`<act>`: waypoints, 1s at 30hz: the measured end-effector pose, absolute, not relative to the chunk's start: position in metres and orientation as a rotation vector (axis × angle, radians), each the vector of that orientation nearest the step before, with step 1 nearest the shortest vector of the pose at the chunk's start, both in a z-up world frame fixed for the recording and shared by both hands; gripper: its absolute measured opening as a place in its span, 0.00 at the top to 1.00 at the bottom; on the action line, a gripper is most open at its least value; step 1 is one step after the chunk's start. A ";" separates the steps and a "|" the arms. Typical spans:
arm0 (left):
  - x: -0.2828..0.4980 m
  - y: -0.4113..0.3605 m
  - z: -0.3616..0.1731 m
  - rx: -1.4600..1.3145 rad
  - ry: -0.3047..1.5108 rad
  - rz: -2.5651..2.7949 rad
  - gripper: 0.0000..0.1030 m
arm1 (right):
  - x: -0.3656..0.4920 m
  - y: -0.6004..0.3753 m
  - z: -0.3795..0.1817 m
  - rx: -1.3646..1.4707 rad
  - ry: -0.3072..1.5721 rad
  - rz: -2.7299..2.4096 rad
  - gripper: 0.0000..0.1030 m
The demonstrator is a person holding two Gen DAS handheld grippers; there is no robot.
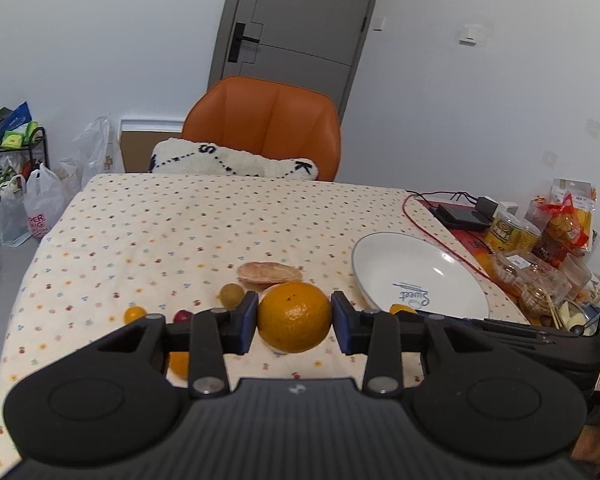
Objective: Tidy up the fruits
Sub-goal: 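Carry both oranges over the white plate and open both grippers to drop them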
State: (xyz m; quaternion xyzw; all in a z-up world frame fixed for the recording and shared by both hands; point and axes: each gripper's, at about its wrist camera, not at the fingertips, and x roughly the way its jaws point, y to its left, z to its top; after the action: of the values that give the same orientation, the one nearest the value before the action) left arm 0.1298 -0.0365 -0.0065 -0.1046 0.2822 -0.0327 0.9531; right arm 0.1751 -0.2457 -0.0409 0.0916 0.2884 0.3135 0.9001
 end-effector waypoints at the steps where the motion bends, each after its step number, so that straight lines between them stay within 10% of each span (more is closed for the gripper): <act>1: 0.132 -0.040 -0.006 -0.209 0.573 -0.073 0.64 | 0.176 -0.249 -0.041 0.192 0.592 0.638 0.79; 30: 0.244 -0.121 -0.045 -0.138 0.695 -0.245 0.64 | 0.229 -0.321 -0.071 0.233 0.620 0.350 0.79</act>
State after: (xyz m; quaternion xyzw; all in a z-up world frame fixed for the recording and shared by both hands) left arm 0.2440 -0.1208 -0.0447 -0.0673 0.3393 -0.1194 0.9306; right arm 0.2294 -0.3209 -0.0713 0.1137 0.3028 0.1708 0.9307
